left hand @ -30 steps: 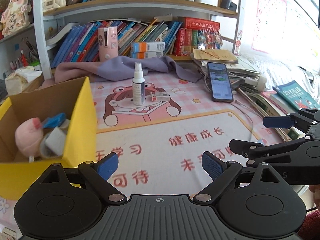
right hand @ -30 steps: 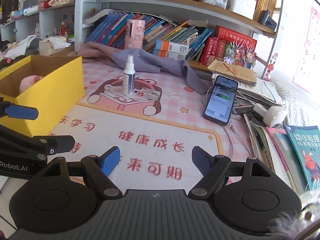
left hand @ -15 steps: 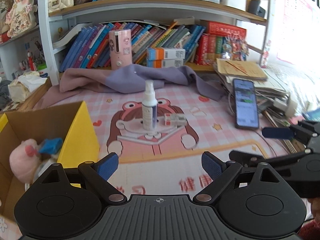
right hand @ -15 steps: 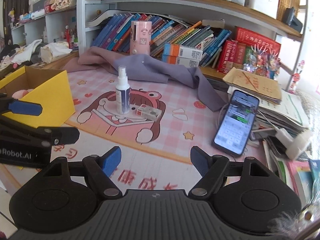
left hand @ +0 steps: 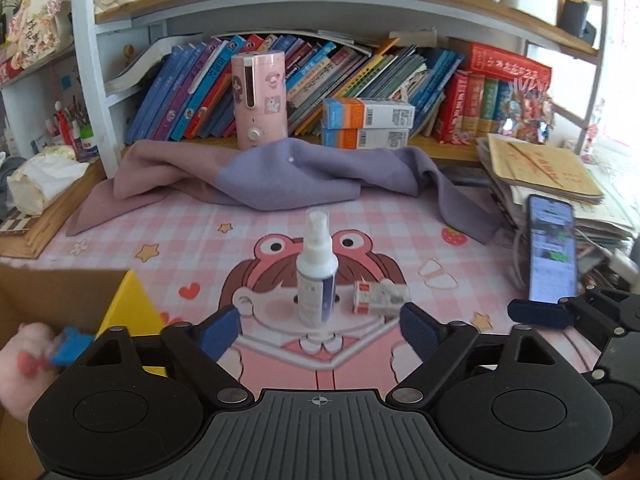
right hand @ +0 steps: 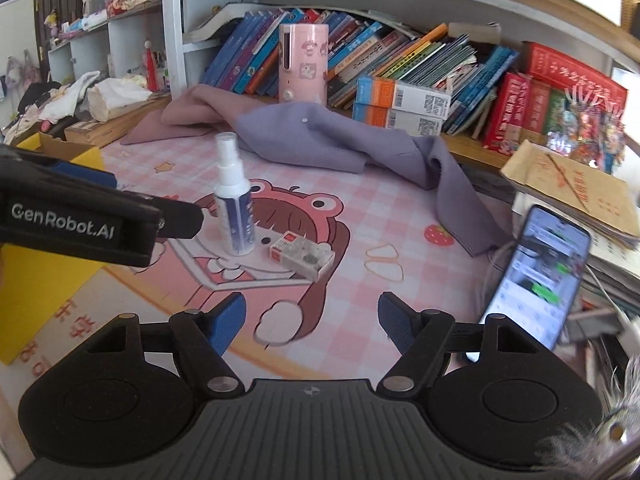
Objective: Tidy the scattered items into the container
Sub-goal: 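Move the left tool to the spray bottle while the right tool approaches the small card box, then close the left tool on the spray bottle while the right tool grips the small card box, then lift the spray bottle with the left tool and card box with the right tool toward the box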
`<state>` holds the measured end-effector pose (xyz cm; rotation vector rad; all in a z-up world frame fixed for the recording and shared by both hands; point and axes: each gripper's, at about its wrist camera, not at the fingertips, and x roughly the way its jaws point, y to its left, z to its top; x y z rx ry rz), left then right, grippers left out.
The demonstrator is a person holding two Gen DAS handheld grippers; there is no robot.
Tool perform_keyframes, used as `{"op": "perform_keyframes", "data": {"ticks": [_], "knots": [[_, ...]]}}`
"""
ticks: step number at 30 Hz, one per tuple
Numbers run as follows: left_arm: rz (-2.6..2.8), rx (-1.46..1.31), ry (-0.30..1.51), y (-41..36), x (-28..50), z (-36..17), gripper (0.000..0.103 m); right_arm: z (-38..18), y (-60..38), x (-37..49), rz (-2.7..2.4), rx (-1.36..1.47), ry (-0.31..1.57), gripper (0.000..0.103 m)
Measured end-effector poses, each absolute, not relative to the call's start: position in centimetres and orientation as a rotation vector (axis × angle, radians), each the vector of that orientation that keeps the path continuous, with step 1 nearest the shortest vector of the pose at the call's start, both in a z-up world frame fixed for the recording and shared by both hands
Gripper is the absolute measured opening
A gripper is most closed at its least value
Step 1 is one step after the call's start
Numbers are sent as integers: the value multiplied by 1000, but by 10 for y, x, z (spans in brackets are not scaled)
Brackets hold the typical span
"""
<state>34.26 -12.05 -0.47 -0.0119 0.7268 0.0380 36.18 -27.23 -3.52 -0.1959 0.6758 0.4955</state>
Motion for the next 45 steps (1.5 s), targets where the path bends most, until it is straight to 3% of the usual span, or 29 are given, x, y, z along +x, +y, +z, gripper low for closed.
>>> {"op": "perform_keyframes", "data": {"ticks": [17, 20, 26, 36, 45], "knots": [[97, 10, 820, -122, 425, -50, 66, -77, -239, 446, 601, -237, 717, 69], [109, -6, 835, -120, 432, -57, 59, -83, -235, 454, 614, -226, 724, 69], [107, -45, 863, -113, 437, -68, 32, -90, -232, 465, 646, -213, 747, 60], [92, -34, 852, -113, 433, -68, 31, -89, -234, 459, 672, -257, 720, 32], [57, -27, 792, -120, 414, -42, 31, -79, -235, 443, 668, -246, 704, 29]]}}
